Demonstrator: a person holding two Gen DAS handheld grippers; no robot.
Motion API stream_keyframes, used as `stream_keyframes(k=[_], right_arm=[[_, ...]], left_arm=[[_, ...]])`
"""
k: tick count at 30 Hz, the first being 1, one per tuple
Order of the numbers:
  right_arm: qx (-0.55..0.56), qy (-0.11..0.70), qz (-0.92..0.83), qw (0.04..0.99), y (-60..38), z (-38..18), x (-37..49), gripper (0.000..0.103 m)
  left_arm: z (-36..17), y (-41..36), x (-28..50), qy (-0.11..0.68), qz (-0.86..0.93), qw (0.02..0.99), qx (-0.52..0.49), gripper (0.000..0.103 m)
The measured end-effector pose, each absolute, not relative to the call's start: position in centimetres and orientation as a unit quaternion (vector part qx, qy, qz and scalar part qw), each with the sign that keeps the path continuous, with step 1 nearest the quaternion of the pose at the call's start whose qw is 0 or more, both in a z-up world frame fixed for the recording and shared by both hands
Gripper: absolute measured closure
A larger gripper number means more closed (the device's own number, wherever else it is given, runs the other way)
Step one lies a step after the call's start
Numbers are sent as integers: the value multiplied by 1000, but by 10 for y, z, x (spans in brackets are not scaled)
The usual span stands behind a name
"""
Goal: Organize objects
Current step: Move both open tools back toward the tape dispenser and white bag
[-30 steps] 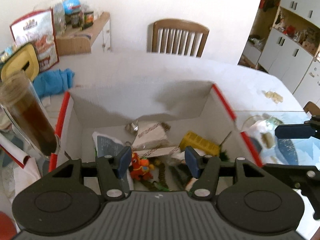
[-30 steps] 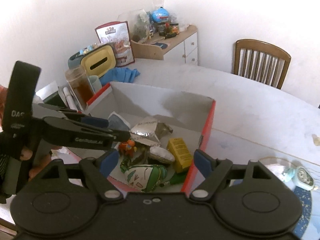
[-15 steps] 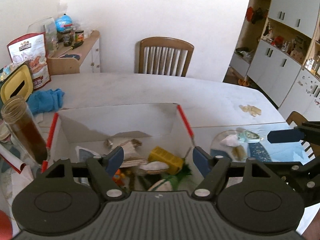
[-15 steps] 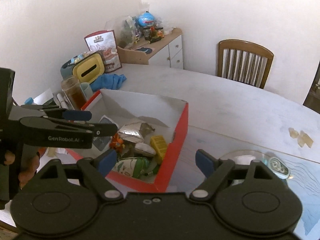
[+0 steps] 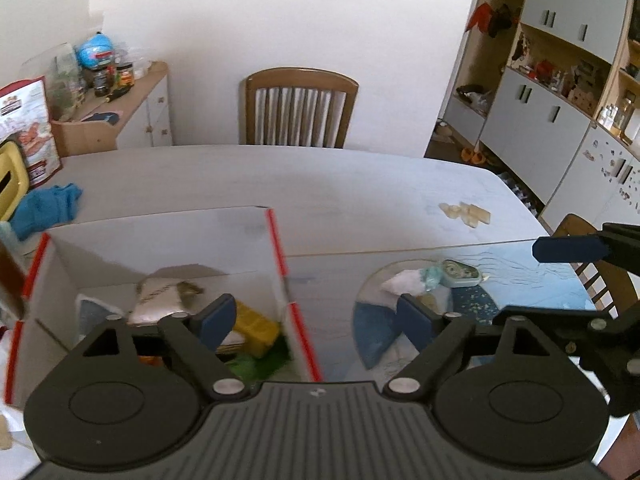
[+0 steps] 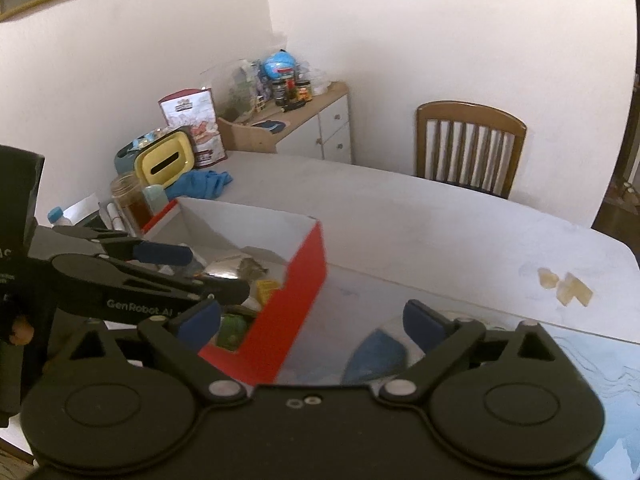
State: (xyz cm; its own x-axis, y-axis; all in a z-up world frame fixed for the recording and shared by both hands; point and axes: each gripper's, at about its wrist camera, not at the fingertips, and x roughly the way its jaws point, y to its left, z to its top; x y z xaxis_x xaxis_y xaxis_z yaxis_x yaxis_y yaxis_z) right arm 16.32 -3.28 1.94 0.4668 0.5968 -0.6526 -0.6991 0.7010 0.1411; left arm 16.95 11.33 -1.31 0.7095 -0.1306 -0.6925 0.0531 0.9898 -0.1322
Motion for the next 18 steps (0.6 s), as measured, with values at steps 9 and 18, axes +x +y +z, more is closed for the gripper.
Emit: stream_keyframes(k=[9,18], right_arm=[[-72,350,354,864,-92,1,196,6],[-80,364,321,871,-151,-30,228,6]], left_arm=[[-36,54,192,392,-67,916,-55,2],[-65,16,204,391,-79,915,-68,2]])
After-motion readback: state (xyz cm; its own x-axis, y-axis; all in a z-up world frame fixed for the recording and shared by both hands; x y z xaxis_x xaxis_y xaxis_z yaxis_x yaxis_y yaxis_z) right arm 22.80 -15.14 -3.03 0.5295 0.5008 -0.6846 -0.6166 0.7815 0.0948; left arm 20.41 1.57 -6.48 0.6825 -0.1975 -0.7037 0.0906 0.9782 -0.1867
